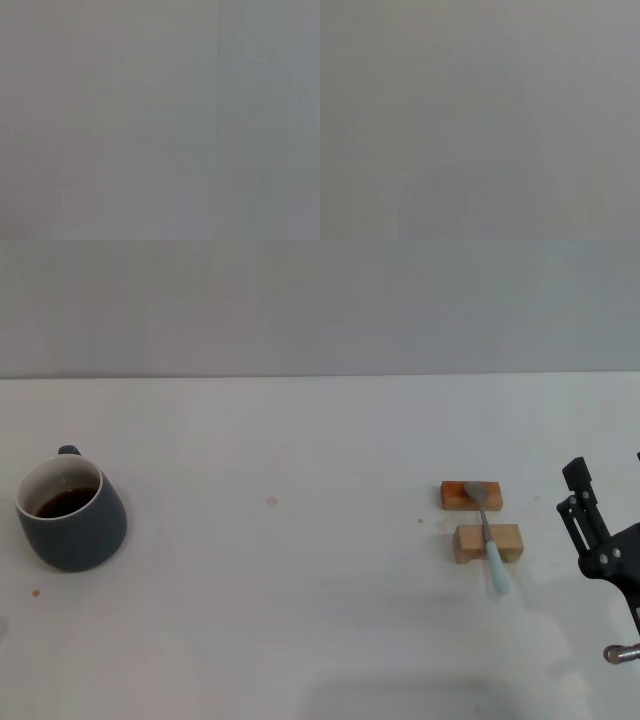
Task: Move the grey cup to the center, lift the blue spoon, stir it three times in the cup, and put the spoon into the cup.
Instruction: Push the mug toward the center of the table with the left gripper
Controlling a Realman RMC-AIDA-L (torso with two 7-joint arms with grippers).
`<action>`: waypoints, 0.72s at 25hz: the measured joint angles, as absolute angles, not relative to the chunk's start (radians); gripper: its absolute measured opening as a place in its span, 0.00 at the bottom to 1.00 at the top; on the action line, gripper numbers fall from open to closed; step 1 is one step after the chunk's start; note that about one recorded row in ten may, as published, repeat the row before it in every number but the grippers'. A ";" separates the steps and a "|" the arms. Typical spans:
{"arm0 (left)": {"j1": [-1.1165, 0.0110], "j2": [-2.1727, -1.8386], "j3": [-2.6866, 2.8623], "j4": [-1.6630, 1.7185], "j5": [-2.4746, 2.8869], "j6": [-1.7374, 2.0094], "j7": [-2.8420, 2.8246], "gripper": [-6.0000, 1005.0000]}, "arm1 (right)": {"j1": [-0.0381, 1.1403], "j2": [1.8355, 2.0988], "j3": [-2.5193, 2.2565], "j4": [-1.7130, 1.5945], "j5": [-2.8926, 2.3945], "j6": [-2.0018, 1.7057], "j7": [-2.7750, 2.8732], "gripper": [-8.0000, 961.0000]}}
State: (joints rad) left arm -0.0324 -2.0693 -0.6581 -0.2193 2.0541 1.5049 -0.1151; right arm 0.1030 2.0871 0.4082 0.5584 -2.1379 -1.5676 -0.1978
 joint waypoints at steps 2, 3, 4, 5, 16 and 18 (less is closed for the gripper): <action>-0.032 -2.069 -0.658 -0.219 2.054 1.505 -0.115 0.00 | 0.104 2.087 0.408 0.558 -2.137 -1.568 -0.198 0.75; -0.031 -2.069 -0.658 -0.219 2.054 1.505 -0.115 0.00 | 0.104 2.087 0.408 0.558 -2.137 -1.568 -0.198 0.75; -0.031 -2.069 -0.658 -0.219 2.054 1.505 -0.115 0.00 | 0.104 2.086 0.408 0.558 -2.137 -1.568 -0.198 0.75; -0.031 -2.069 -0.658 -0.219 2.054 1.505 -0.115 0.00 | 0.104 2.086 0.408 0.558 -2.137 -1.568 -0.198 0.75; -0.035 -2.069 -0.658 -0.219 2.054 1.505 -0.116 0.00 | 0.104 2.086 0.408 0.558 -2.135 -1.568 -0.198 0.75; -0.037 -2.069 -0.658 -0.218 2.054 1.505 -0.116 0.00 | 0.104 2.086 0.408 0.558 -2.135 -1.568 -0.198 0.75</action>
State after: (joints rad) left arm -0.0370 -2.0693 -0.6580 -0.2176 2.0539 1.5049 -0.1155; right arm 0.1043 2.0861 0.4080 0.5584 -2.1352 -1.5676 -0.1978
